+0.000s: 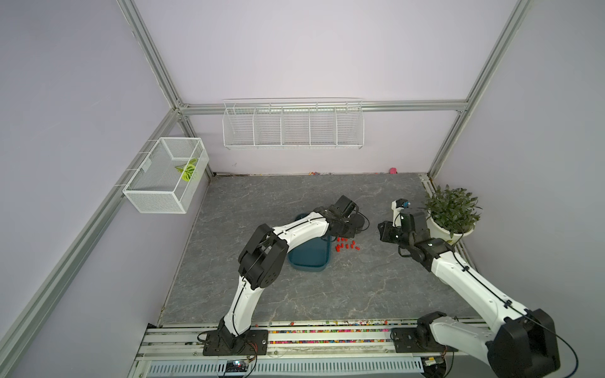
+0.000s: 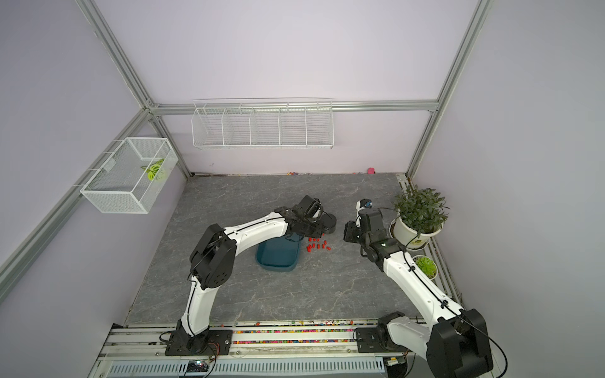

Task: Take the screw protection sleeves out of the storage box
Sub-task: Place the screw protection sleeve at the center of the board.

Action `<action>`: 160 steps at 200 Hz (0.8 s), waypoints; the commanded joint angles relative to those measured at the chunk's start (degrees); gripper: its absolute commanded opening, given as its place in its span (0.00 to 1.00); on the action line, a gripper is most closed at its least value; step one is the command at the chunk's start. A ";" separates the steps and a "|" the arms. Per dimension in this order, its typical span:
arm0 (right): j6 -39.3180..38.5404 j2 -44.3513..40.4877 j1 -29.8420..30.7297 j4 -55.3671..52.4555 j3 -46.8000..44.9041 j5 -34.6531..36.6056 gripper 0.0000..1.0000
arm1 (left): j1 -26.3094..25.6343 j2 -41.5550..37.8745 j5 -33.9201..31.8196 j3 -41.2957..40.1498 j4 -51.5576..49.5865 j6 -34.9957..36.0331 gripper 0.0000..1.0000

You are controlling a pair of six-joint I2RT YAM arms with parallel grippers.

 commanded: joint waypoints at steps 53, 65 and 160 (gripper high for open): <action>0.61 -0.54 -0.42 1.26 -0.82 -0.89 0.26 | -0.10 4.67 -1.13 5.44 -2.80 2.02 0.14; 0.64 -0.56 -0.45 1.29 -0.69 -0.97 0.26 | -0.13 5.27 -1.23 6.24 -3.26 2.15 0.14; 0.74 -0.19 -0.70 1.30 -0.76 -1.39 0.26 | -0.14 8.32 -2.29 8.32 -5.31 1.93 0.17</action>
